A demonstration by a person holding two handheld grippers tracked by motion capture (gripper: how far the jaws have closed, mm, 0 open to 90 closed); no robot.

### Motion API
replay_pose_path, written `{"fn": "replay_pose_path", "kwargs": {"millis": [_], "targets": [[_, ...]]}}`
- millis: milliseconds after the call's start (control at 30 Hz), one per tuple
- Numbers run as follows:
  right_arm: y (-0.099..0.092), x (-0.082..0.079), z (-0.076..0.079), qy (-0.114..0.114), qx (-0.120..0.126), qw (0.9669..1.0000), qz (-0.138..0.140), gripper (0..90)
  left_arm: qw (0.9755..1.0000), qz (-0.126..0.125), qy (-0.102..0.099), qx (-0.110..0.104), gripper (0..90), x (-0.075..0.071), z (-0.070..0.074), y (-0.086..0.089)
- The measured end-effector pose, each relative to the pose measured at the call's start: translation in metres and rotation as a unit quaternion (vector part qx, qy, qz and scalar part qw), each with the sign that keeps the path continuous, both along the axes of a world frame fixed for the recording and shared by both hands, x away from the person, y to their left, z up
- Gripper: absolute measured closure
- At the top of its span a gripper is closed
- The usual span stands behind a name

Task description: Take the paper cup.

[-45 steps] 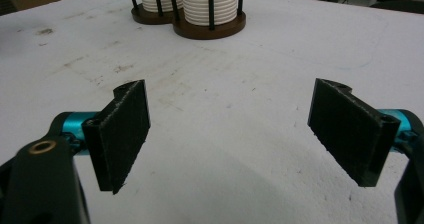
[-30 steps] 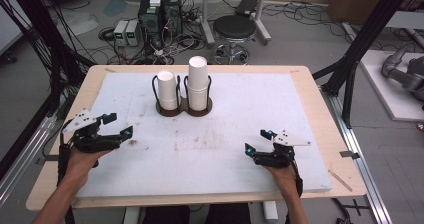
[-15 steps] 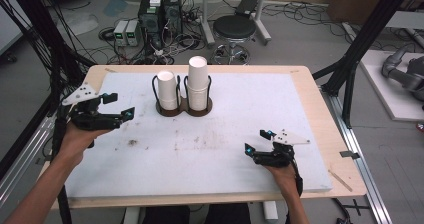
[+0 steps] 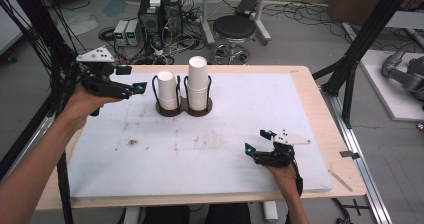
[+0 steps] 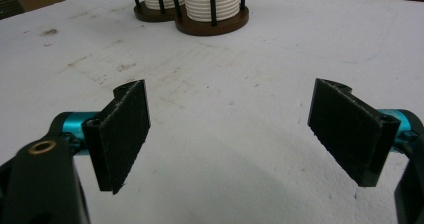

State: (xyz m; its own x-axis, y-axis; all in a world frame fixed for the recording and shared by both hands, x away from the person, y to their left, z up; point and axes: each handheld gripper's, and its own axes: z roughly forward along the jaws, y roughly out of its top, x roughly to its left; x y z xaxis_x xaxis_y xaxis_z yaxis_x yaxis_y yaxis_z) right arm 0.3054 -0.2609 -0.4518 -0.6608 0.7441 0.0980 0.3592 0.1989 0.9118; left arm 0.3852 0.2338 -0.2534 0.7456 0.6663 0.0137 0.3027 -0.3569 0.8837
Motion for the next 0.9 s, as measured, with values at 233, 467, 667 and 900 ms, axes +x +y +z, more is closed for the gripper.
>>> {"fn": "replay_pose_path", "kwargs": {"millis": [233,467,667,900], "targets": [[0.000,0.001,0.000,0.003,0.002,1.0000,0.000,17.5,0.9991,-0.030,0.015,0.027,16.4,0.025,0.020,-0.022],[-0.001,0.001,0.000,0.004,0.005,1.0000,-0.001,17.5,0.9972,-0.049,0.022,0.051,16.4,0.049,0.031,-0.043],[-0.002,0.002,0.000,0.009,0.008,0.9999,-0.002,17.5,0.9940,-0.077,0.046,0.064,16.5,0.065,0.039,-0.062],[-0.001,0.003,0.000,0.012,0.006,0.9999,-0.007,17.5,0.9902,-0.085,0.057,0.095,16.5,0.081,0.045,-0.080]]}}
